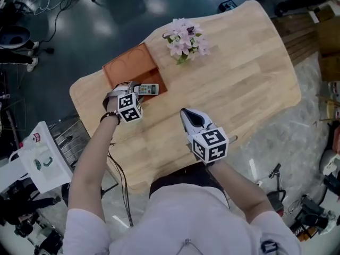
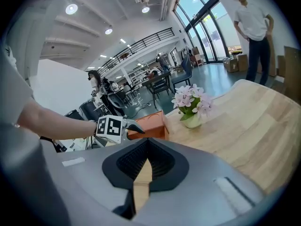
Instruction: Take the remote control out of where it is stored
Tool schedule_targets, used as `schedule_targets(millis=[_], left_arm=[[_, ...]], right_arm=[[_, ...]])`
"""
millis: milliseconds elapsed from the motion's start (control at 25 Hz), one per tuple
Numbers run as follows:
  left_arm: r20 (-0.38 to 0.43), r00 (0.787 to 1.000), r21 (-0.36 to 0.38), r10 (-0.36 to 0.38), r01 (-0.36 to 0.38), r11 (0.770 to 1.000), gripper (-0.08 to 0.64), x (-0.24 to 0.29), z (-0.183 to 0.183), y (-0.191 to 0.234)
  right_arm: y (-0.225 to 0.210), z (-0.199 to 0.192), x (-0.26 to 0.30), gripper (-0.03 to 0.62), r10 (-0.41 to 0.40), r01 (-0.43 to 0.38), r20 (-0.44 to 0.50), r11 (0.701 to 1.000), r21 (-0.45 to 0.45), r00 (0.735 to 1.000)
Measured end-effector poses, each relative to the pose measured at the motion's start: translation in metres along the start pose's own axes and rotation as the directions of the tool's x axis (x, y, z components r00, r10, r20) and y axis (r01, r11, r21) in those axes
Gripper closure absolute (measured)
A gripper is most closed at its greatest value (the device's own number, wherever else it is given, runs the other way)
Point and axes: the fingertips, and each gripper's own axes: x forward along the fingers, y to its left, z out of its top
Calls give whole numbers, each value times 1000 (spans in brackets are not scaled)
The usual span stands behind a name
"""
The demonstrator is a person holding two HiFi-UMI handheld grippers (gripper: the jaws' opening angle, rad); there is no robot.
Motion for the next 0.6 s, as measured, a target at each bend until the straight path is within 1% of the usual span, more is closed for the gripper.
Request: schedule_targets(millis=[80,160,400,520,600], left_arm=[[-47,998,90,-50,54,994,327,18,-2,-6],[-85,992,130,-91,101,986,319,32,-4,-10],[-168,970,144,-173,198,970,288,58,-10,-15],[-200,957,131,-209,237,963,288,66,-13,-18],[-217,952,114,-216,245,963,288,70,-13,-18]], right_arm=[[-7,-4,-1,565,-6,6,-2,1000,11,1000],[-16,-8,-2,565,-15,15,-3,1000,24,1000],[-33,-20,-7,565,-39,40,-10,997,59,999],[-38,-25,-8,565,-49,50,-13,996,75,999],[-39,-27,-8,565,-52,53,-11,995,82,999]])
